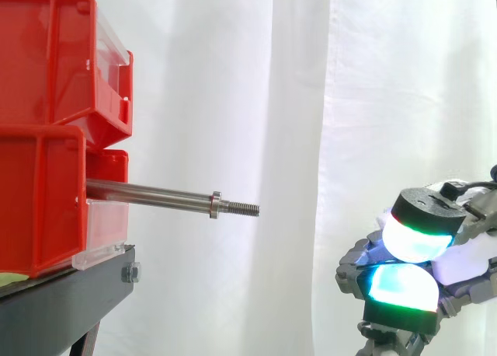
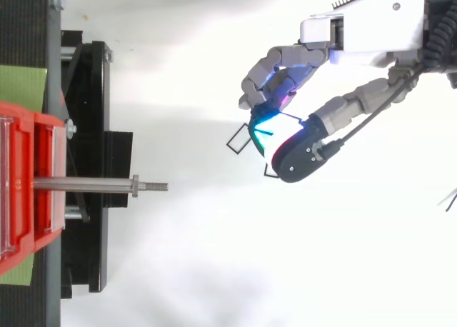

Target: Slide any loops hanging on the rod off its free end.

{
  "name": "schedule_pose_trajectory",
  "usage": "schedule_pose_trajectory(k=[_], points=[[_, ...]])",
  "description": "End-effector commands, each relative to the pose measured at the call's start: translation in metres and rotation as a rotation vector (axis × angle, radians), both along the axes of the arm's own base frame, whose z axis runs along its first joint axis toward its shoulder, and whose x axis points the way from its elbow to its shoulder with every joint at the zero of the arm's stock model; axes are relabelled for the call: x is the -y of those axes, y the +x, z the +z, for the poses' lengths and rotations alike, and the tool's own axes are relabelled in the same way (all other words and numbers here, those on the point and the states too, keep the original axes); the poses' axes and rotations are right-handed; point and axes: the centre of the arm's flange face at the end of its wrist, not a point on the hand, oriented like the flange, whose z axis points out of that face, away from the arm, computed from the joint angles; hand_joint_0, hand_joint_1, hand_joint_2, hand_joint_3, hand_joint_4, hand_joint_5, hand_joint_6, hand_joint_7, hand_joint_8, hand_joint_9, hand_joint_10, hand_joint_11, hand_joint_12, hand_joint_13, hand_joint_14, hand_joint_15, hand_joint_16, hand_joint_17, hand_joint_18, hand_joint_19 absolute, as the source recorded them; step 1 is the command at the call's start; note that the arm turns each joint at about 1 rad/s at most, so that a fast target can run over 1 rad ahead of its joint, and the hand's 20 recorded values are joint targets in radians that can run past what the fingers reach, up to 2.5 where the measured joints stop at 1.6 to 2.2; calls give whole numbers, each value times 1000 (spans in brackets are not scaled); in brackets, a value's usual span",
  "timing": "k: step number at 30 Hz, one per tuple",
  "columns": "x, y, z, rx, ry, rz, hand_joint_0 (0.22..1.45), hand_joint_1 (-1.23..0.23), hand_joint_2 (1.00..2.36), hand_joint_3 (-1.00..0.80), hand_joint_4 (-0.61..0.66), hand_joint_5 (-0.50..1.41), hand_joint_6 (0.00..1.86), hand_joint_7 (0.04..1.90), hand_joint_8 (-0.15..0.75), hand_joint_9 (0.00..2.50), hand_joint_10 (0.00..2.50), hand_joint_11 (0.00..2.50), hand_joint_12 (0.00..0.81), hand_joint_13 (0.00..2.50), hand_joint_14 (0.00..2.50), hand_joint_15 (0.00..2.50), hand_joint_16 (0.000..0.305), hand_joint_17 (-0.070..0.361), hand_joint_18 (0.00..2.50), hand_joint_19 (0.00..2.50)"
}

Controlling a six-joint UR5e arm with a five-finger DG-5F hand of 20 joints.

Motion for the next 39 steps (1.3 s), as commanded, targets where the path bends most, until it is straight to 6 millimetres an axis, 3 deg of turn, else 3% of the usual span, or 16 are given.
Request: schedule_pose_trajectory(k=[1,17,27,39], points=[[0,0,0,0,0,0,607,-665,1000,-500,117,-209,767,1327,247,705,8,232,276,539,0,3,44,99,481,117],[0,0,0,0,0,0,639,-748,1000,-500,96,-213,791,1301,241,699,8,230,274,541,0,0,43,97,490,100],[0,0,0,0,0,0,554,-658,1000,-500,117,-212,798,1272,251,715,8,233,283,550,0,0,45,101,505,96],[1,0,0,-1,0,-1,463,-685,1000,-500,140,-215,806,1234,273,717,9,235,311,564,0,0,51,115,536,79]])
